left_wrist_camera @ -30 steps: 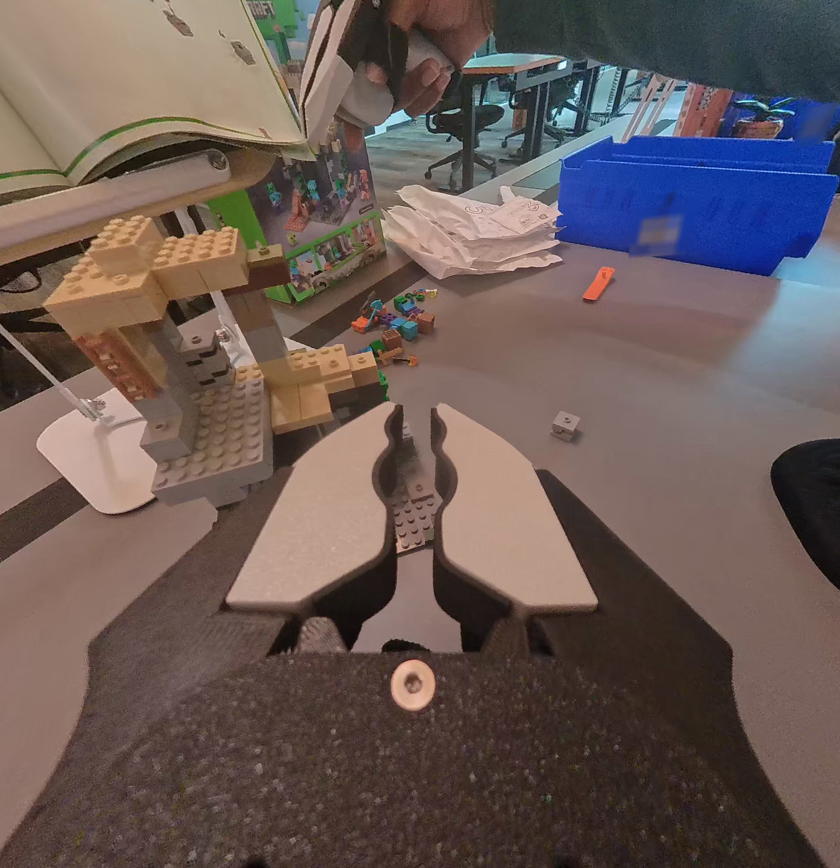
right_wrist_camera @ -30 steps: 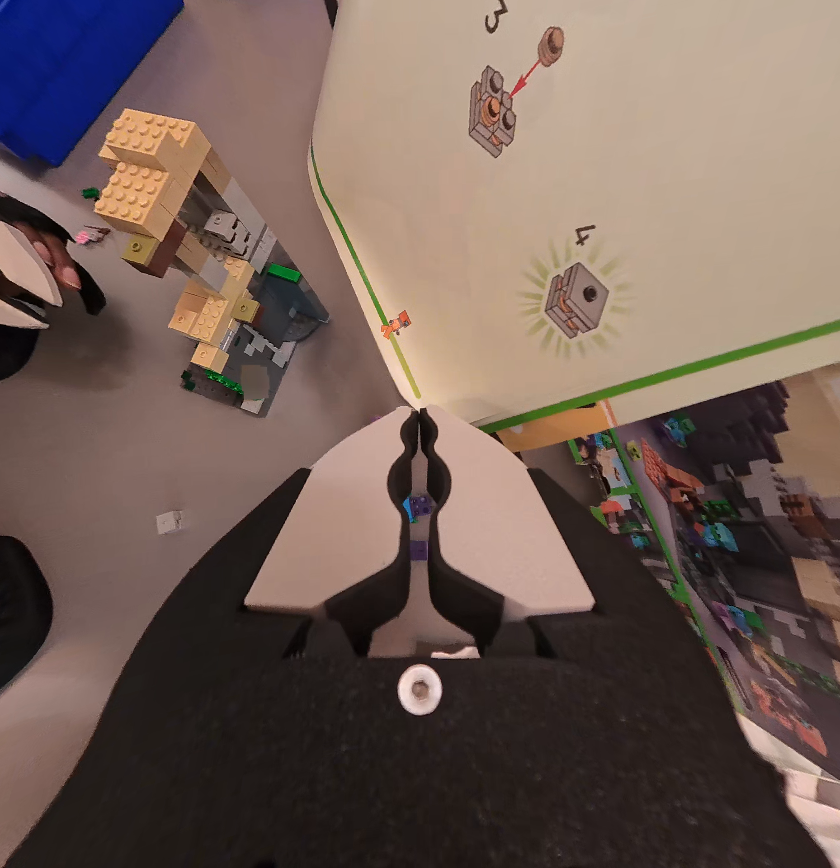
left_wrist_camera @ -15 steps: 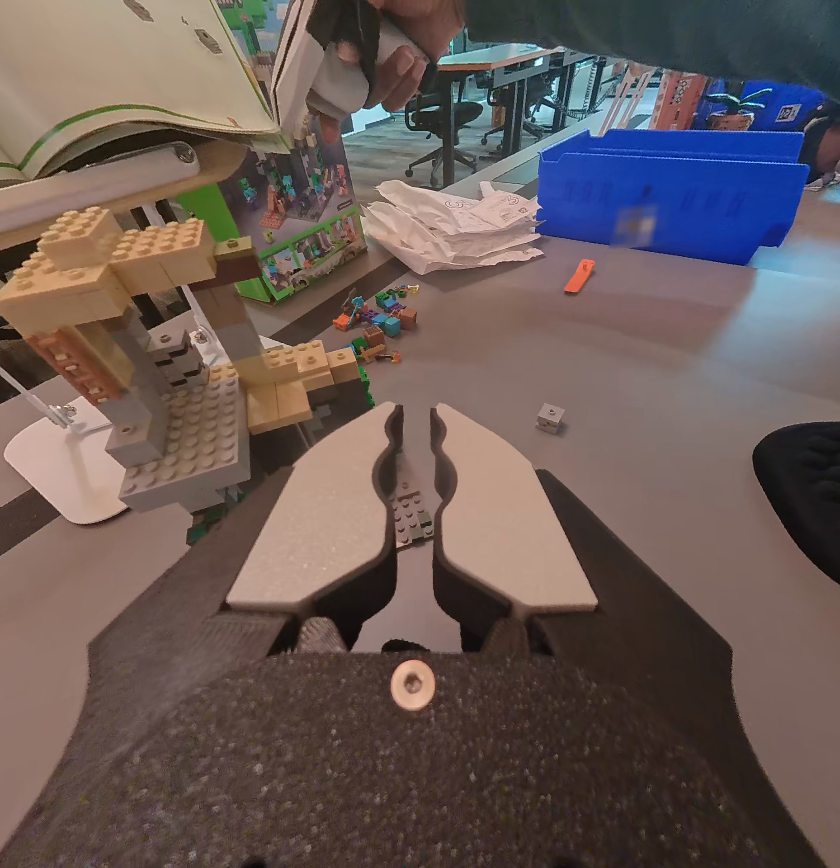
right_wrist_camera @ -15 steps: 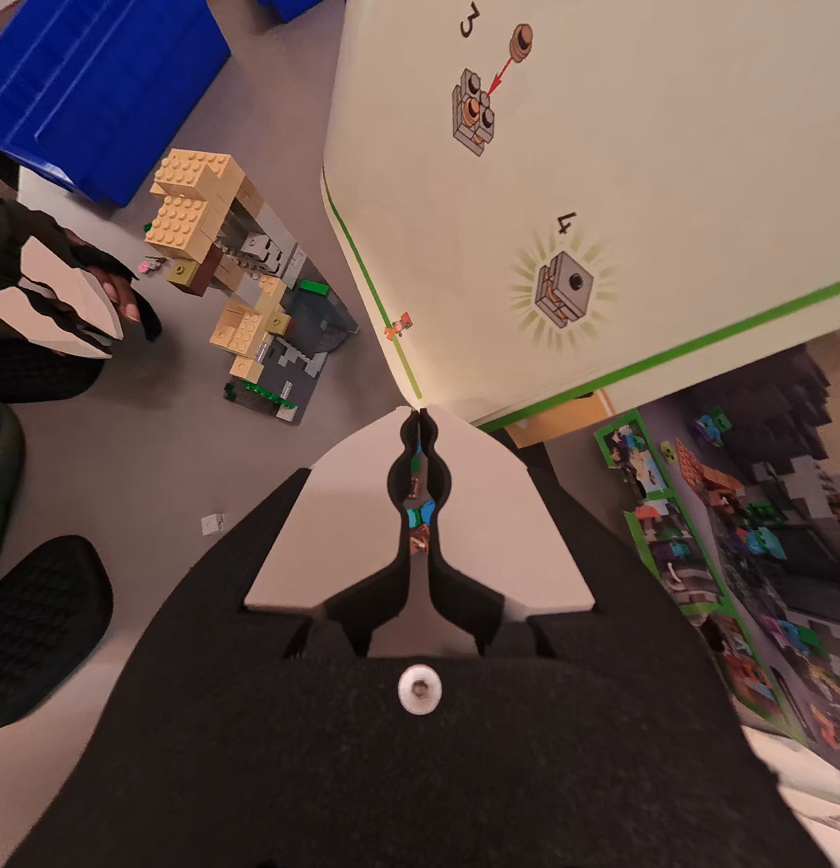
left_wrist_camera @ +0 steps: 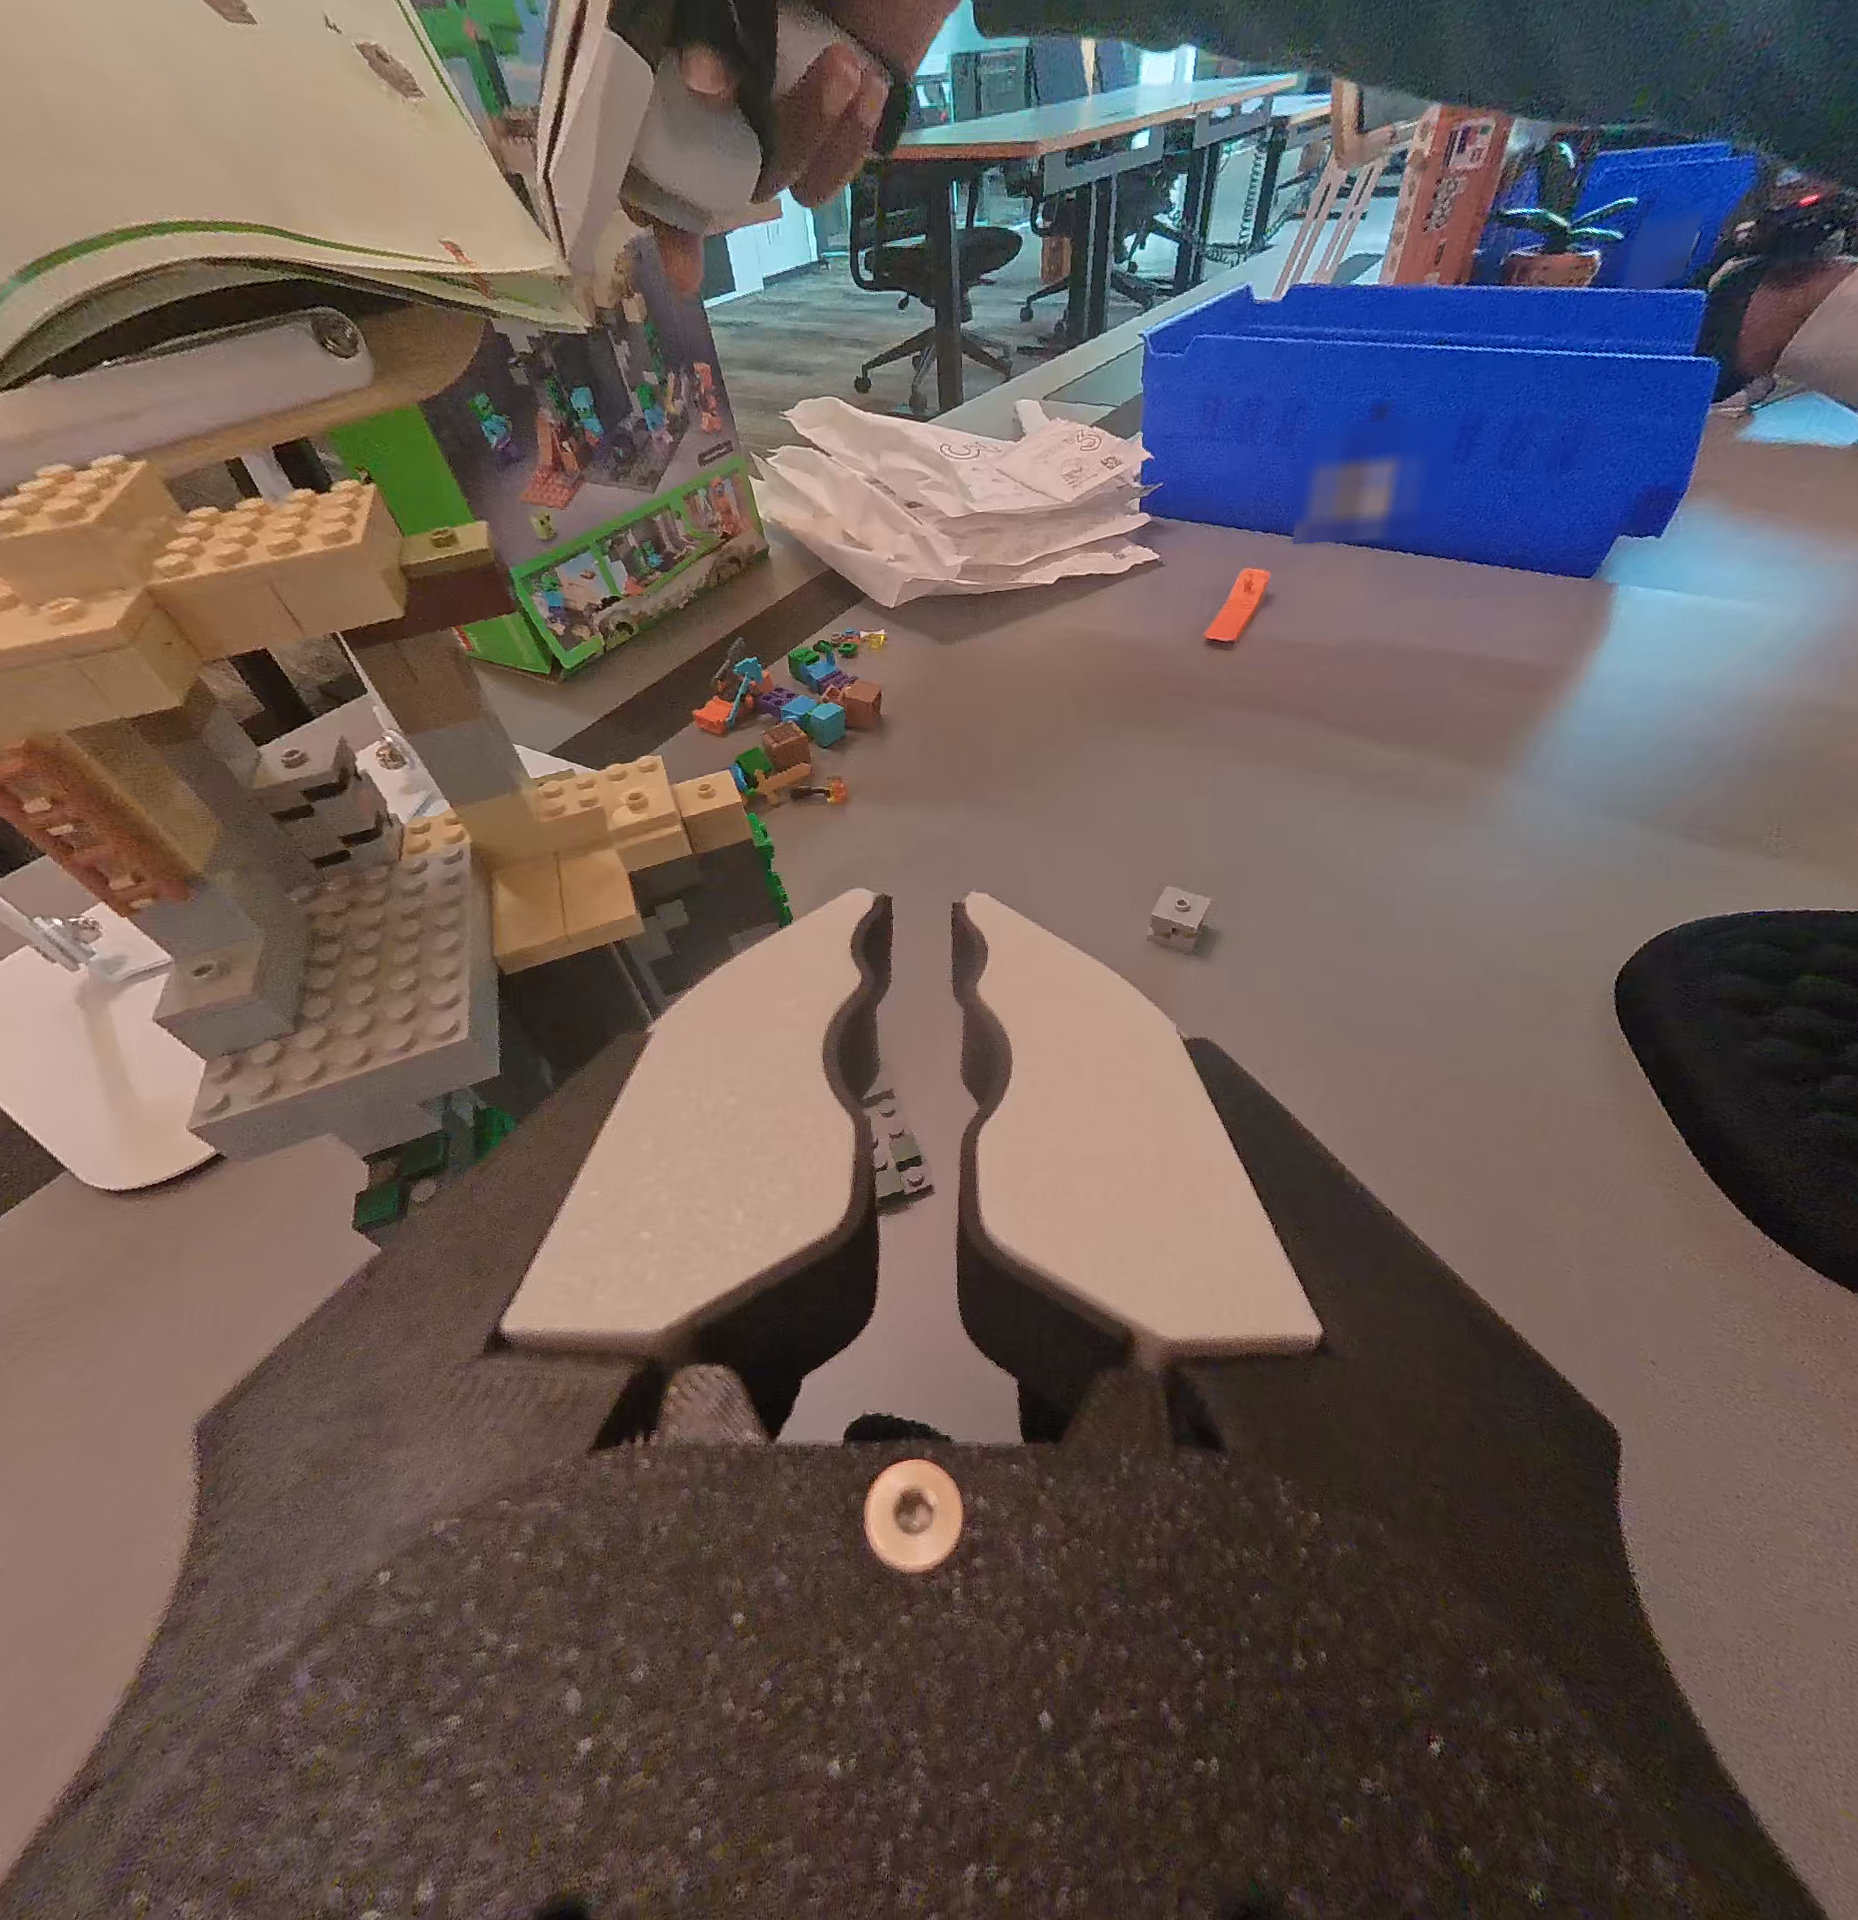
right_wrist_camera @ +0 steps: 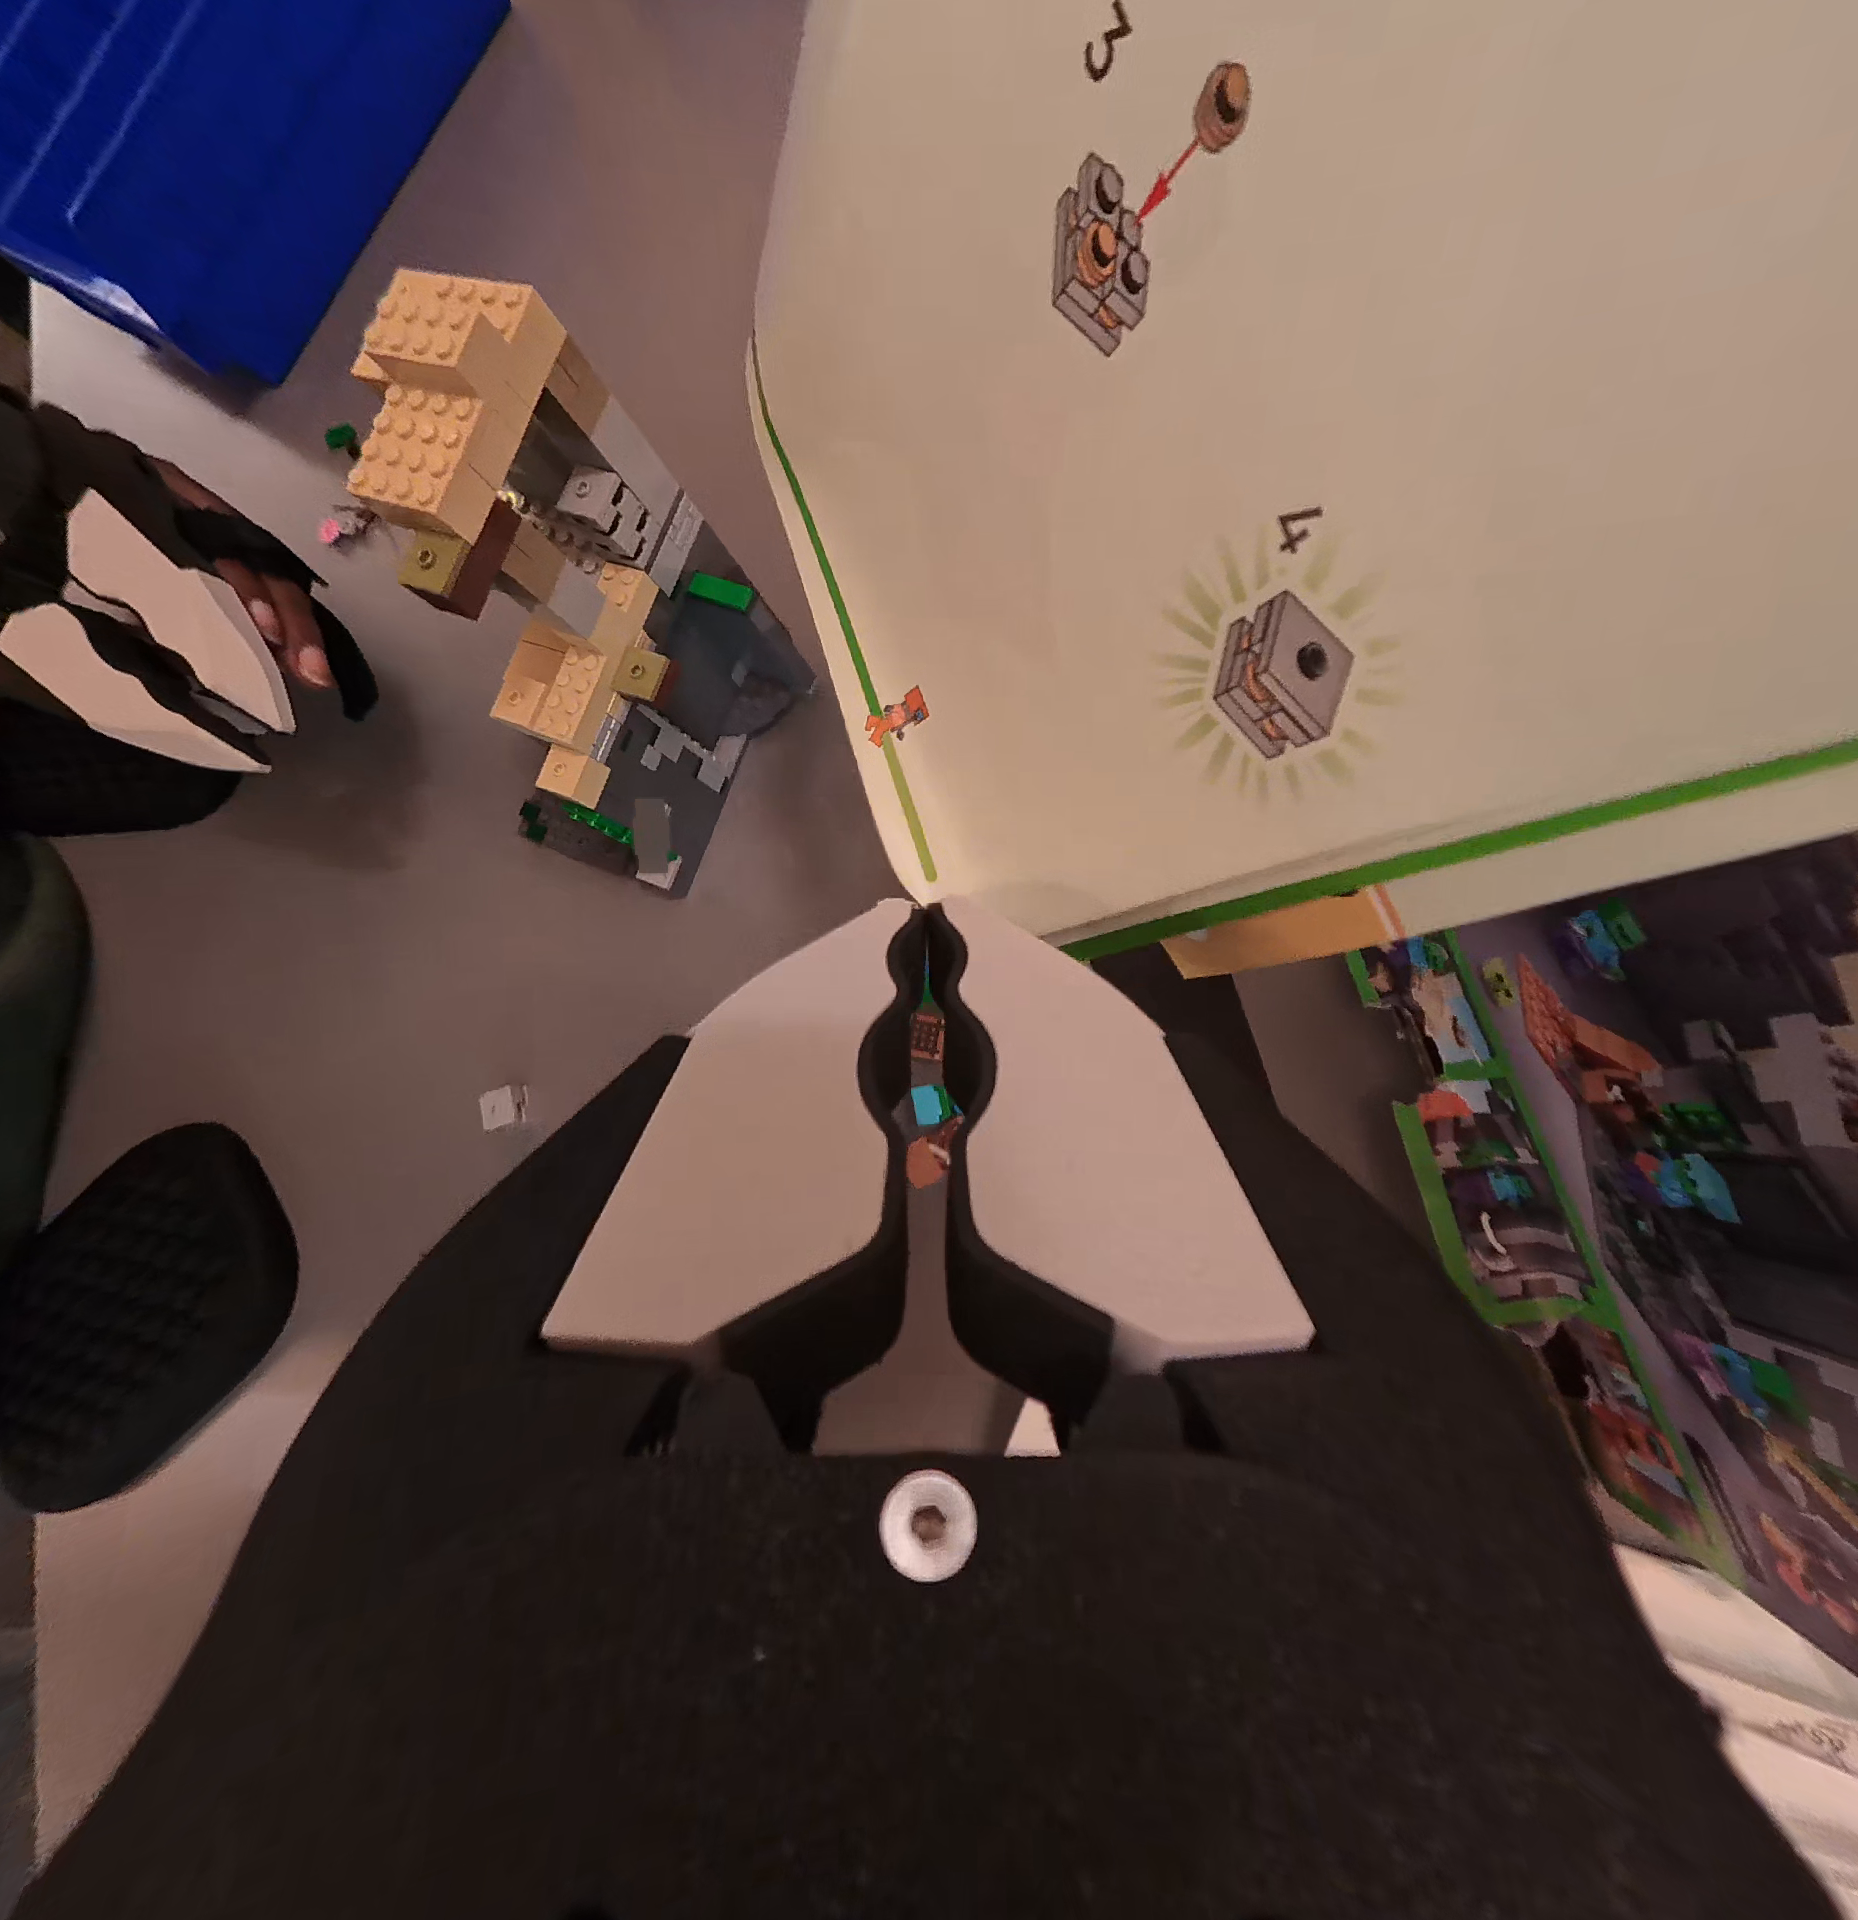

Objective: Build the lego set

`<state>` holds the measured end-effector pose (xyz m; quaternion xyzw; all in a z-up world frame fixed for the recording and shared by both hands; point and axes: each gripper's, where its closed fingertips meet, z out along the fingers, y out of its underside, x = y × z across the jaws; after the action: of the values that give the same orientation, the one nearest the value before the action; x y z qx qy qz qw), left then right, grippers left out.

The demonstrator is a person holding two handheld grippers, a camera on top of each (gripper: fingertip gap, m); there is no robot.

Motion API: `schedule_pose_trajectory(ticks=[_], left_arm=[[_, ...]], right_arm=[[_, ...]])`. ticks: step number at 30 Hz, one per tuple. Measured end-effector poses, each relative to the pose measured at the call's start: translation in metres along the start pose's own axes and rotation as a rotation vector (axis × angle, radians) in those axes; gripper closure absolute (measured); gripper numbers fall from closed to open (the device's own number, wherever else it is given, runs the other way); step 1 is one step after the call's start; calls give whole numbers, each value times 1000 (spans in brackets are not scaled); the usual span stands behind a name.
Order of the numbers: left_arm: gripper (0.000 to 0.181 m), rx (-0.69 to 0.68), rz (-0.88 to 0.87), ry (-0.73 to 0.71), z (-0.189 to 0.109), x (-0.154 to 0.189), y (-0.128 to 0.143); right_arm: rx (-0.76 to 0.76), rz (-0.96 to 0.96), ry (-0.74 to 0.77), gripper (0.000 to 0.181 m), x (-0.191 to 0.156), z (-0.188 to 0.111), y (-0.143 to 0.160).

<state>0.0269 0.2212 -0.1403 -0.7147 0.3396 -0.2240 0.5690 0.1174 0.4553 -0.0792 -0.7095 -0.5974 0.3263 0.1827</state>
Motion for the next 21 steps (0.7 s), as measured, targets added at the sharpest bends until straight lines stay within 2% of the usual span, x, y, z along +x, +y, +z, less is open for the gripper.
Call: schedule_pose_trajectory(ticks=[5,9,12,16,21], left_arm=[[171,3,6,0,0,2,0],[172,21,28,-45,-5,-4,-7],[173,17,66,-121,-8,-19,-17],[172,-19,125,-188,-5,-38,-42],[160,-34,310,-276,23,-67,-100]], right_arm=[[-84,-66,124,181,9,-3,4],[-11,-254,414,181,20,-8,3],[92,-410,626,181,9,-18,-10],[174,-573,776,181,-24,-31,-26],[208,-709,871,181,-55,-34,-44]])
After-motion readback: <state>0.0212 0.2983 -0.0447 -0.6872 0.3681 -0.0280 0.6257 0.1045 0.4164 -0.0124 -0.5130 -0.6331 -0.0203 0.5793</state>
